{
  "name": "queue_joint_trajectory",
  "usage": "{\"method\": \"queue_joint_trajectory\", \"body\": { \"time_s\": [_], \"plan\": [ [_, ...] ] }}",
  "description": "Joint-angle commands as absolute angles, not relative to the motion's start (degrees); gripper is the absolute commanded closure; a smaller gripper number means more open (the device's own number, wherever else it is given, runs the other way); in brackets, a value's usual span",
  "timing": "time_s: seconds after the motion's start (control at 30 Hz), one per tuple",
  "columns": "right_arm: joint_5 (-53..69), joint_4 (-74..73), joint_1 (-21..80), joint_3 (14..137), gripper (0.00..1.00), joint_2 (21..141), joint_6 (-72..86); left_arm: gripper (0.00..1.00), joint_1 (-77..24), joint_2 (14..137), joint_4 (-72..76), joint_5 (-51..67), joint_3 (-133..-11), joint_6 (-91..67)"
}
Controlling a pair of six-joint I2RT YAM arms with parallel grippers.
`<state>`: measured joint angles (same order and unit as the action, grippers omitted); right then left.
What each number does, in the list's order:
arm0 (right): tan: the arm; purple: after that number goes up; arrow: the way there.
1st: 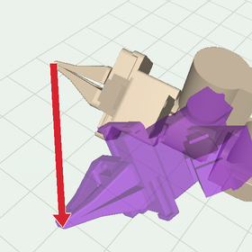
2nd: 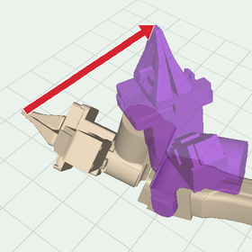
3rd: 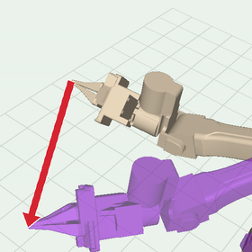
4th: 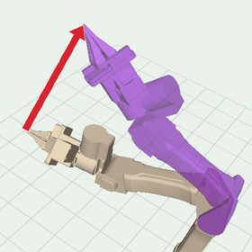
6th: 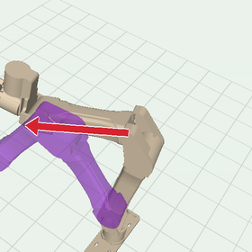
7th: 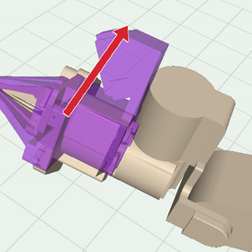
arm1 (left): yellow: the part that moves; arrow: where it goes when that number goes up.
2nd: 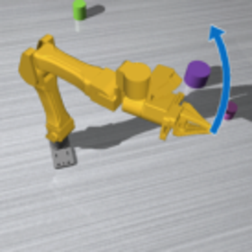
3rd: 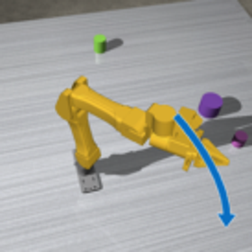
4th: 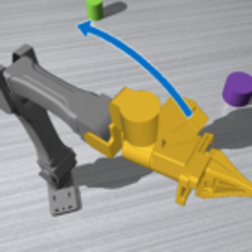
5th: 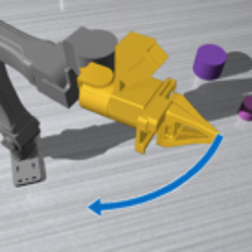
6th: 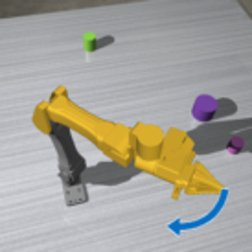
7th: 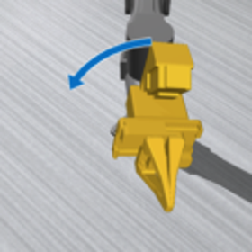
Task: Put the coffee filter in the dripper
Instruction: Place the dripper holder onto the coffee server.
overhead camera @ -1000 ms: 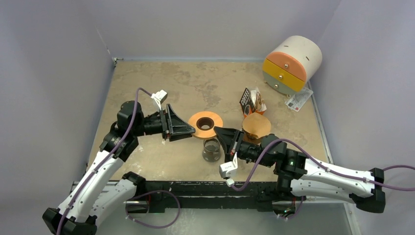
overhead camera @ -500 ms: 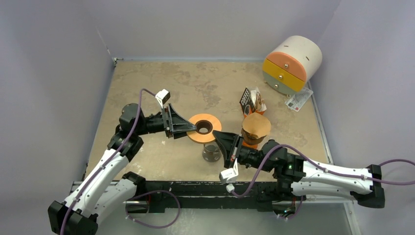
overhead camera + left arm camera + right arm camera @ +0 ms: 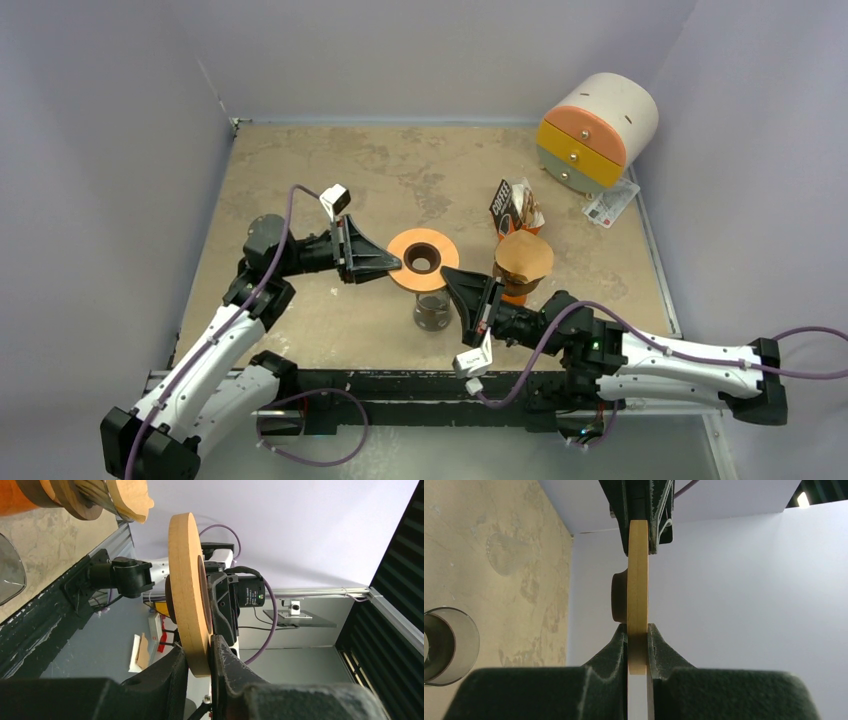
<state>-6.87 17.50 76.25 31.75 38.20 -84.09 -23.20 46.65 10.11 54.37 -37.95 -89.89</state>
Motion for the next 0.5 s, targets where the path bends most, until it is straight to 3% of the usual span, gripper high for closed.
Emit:
{"method": "queue_joint_trajectory", "body": {
  "time_s": [0.0, 0.1, 0.23, 0.47],
  "plan": [
    [-8.8, 23.4, 77.1, 31.7, 1.00, 37.5, -84.3, 1.00, -22.6, 46.6, 17.6, 55.2, -36.8, -91.9],
    [-9.2, 24.2, 77.4, 31.5, 1.00, 38.2, -84.5, 1.00, -22.6, 46.8, 18.7, 55.3, -36.4, -92.4],
    [-9.6, 25.7, 77.5, 31.1, 0.81, 38.4, -84.4, 1.00, -22.6, 46.4, 18.5, 55.1, -35.9, -92.5],
    [-10.3, 22.9, 77.5, 32.0, 0.64, 37.7, -81.3, 1.00, -22.5, 46.2, 19.0, 54.6, -35.2, -92.5]
  ]
}}
